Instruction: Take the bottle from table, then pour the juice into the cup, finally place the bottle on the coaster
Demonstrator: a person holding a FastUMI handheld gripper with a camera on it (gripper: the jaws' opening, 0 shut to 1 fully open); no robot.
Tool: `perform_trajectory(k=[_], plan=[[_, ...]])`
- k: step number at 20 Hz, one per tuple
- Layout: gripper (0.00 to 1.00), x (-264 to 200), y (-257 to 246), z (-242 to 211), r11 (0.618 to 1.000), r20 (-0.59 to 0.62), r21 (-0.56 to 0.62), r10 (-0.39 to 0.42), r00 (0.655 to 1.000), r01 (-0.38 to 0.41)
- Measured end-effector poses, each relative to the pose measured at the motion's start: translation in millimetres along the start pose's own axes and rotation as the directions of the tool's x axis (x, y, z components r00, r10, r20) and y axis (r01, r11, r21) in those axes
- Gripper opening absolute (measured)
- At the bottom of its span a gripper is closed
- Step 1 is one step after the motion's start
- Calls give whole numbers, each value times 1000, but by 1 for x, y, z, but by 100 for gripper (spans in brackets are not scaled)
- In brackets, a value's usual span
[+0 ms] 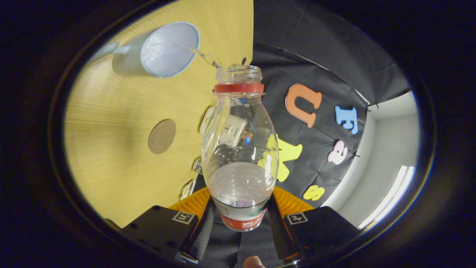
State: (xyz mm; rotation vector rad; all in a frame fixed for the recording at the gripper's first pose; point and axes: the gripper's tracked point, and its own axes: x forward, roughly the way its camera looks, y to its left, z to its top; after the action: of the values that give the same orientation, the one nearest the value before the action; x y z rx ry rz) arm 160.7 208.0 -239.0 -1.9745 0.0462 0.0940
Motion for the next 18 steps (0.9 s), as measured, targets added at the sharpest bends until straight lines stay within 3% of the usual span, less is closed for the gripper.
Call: perform_trajectory(k=[18], plan=[[74,-3,-17,6,997,6,-80,-21,1000,21]])
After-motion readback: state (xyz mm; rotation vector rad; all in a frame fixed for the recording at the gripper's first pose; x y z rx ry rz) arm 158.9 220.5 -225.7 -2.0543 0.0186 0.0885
